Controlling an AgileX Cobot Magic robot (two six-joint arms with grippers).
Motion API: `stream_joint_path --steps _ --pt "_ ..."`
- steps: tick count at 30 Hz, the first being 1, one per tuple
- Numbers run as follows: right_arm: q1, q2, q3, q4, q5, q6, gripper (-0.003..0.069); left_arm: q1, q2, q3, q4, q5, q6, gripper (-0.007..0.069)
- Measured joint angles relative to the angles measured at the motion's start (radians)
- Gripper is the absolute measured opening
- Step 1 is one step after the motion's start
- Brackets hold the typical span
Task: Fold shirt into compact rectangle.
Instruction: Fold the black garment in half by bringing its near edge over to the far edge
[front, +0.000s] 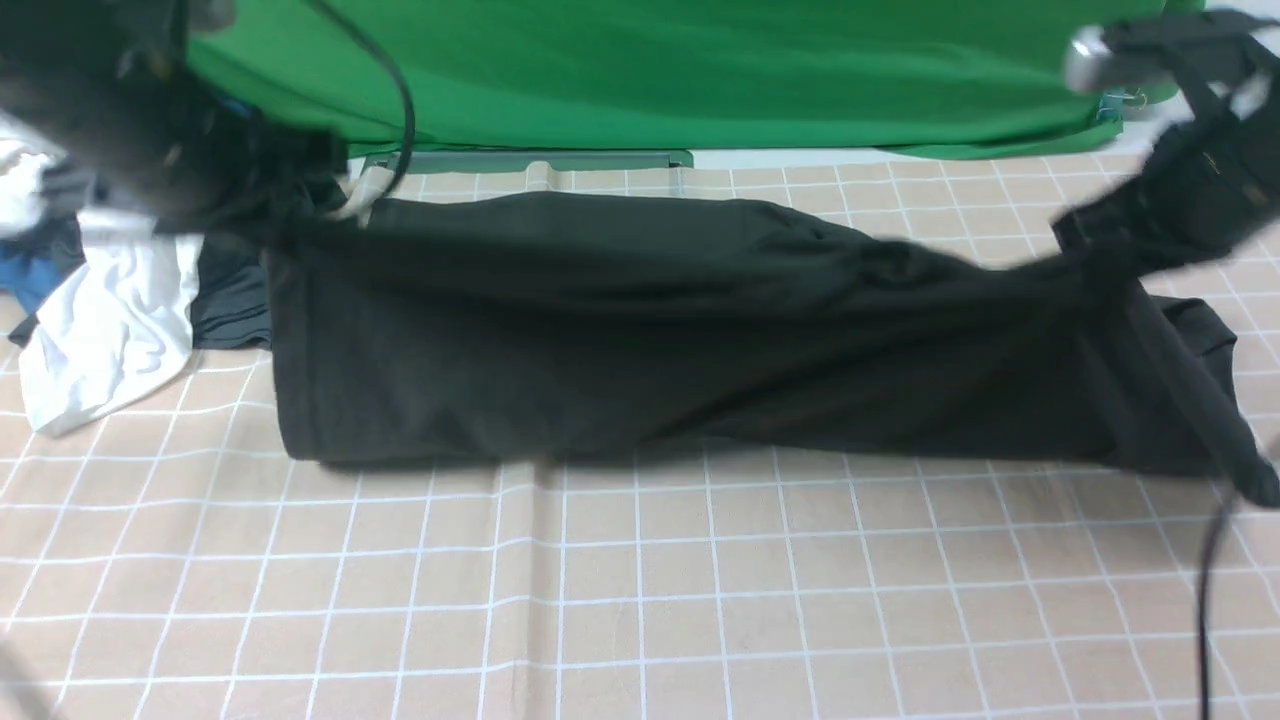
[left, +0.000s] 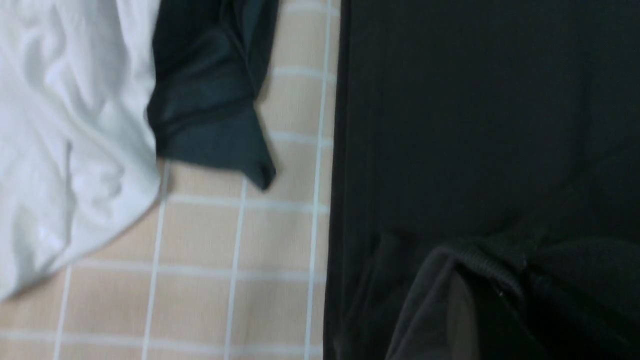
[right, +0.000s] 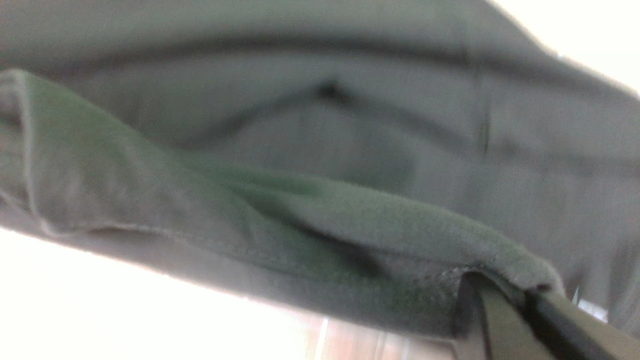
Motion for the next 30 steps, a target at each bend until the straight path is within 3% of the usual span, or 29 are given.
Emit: stream_joint_path --steps 10,14,16,18,21,24,26,29,30 --pt "-0.001 0.372 -0.378 0.002 0.027 -0.004 0.0067 0.044 0.413 -0.479 -0.015 0.002 0.004 0.0034" --pt "-0.001 0.434 -0.433 -0.008 -0.009 -0.003 0.0175 0.045 0.513 -0.595 -0.015 0.003 0.007 0.004" --pt "-0.001 0.446 -0.444 -0.012 -0.048 -0.011 0.0295 0.045 0.548 -0.629 -0.014 0.009 0.008 0.0067" --pt "-0.001 0.445 -0.459 -0.013 -0.049 -0.026 0.0402 0.046 0.561 -0.642 0.008 -0.001 0.01 0.0139" --pt "-0.001 0.43 -0.484 -0.013 0.03 -0.027 0.0433 0.047 0.554 -0.655 0.052 0.008 0.01 0.0248" --pt "-0.001 0.393 -0.507 -0.017 0.175 -0.028 0.0363 0.049 0.526 -0.665 0.091 0.074 0.03 0.0361" --pt "-0.001 0.354 -0.511 -0.017 0.254 -0.046 0.0249 0.05 0.496 -0.667 0.091 0.175 0.066 0.0394" --pt "-0.001 0.298 -0.494 -0.017 0.285 -0.064 0.0114 0.05 0.471 -0.665 0.09 0.283 0.11 0.0379" --pt "-0.002 0.252 -0.467 -0.017 0.294 -0.073 0.0062 0.05 0.451 -0.638 0.089 0.32 0.129 0.0318"
